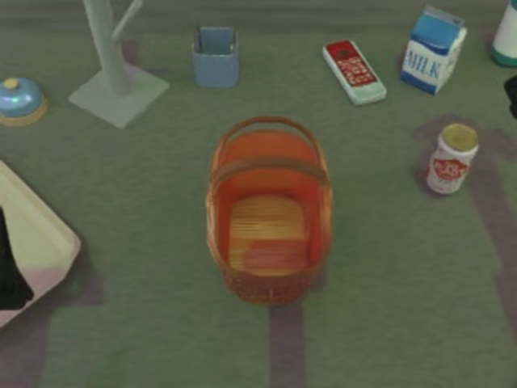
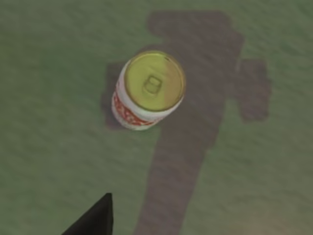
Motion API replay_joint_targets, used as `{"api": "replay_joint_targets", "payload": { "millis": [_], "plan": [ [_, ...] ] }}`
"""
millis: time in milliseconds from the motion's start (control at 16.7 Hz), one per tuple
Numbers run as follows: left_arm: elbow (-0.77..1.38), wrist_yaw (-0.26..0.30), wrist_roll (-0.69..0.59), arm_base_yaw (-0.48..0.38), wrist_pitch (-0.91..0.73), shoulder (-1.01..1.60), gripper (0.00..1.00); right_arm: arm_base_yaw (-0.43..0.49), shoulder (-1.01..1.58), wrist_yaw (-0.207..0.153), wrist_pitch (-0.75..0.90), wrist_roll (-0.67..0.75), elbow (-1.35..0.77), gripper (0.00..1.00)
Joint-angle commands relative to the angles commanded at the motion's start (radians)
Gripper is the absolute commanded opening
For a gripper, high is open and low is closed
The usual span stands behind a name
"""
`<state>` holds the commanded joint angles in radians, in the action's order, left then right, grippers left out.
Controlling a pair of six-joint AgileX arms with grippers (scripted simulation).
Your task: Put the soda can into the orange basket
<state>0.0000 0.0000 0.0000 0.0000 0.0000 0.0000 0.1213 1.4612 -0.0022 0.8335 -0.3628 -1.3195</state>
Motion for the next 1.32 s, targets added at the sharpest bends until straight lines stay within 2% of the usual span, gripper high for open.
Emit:
{"api": "replay_joint_targets", "payload": {
  "millis": [300,600,1080,1320],
  "plan": [
    [0.0,0.0,0.0,0.0,0.0,0.0,1.0,0.036,0.501,0.001,0.264,-0.113,-0.441,1.0],
    [0.0,0.0,0.0,0.0,0.0,0.0,1.0,0.057,0.812,0.005,0.44,-0.185,-0.709,1.0],
    [0.0,0.0,0.0,0.0,0.0,0.0,1.0,0.056,0.875,0.007,0.478,-0.199,-0.758,1.0],
    [0.0,0.0,0.0,0.0,0.0,0.0,1.0,0.061,0.884,0.007,0.41,-0.201,-0.699,1.0]
  ]
}}
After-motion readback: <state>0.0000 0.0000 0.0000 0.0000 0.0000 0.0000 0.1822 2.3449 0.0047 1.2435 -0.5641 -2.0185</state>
